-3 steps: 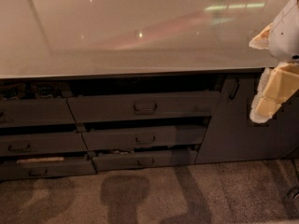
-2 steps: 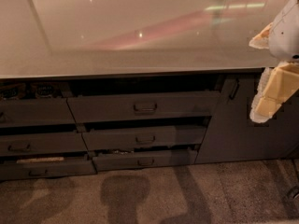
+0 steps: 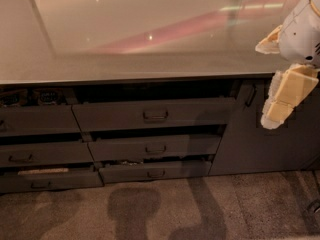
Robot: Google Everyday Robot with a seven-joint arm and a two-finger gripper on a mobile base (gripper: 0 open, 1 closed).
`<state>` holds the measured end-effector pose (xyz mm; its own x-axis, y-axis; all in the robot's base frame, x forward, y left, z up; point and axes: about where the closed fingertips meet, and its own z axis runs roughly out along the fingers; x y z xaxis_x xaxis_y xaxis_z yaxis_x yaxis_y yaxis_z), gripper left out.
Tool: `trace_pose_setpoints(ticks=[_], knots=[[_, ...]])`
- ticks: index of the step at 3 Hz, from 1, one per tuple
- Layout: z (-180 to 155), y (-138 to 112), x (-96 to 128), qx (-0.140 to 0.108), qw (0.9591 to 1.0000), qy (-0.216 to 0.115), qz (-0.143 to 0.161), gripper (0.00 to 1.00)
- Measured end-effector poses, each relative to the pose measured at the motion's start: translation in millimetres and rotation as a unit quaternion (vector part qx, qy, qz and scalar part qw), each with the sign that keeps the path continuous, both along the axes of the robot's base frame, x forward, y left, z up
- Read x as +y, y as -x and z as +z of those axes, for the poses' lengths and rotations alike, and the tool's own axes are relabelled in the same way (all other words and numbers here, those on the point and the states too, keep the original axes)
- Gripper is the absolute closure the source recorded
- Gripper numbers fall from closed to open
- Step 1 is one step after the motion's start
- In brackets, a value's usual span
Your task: Open top drawer
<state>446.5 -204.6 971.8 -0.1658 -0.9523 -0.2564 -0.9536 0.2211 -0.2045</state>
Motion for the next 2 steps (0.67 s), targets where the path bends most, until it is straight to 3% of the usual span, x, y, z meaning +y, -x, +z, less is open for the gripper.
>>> trace_pose_setpoints(ticks=[1, 2], knots=[[4, -1, 3, -0.013, 0.9999, -0.002, 0.001, 0.0], [-35, -24, 14, 0.031, 0.9994, -0.002, 0.016, 0.0]])
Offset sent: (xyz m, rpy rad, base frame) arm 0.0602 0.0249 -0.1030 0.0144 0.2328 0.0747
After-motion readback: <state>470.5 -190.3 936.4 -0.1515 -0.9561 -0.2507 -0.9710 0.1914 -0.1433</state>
